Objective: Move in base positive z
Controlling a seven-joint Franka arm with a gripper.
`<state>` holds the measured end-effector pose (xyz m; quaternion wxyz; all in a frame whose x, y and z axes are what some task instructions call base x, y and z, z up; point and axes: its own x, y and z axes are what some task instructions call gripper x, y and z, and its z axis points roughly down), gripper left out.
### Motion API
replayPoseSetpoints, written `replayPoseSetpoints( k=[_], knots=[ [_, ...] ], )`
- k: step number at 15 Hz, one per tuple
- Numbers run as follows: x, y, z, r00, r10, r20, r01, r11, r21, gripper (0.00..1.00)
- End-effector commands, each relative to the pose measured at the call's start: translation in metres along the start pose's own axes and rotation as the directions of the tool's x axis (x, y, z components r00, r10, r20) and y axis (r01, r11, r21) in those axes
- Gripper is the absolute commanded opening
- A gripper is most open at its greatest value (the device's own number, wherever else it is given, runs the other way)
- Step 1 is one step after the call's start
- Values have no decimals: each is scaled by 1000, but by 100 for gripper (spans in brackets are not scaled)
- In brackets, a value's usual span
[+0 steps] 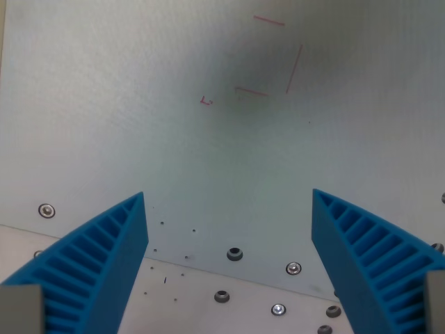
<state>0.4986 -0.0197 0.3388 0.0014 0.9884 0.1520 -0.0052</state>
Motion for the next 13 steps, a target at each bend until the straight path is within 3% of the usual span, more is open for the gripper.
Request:
replayPoseSetpoints(
  k=[1, 13],
  knots=[
    [0, 0, -7, 1000, 0, -4, 0, 1000, -1, 100],
    [-1, 1, -67, 1000, 0, -4, 0, 1000, -1, 100]
  ],
)
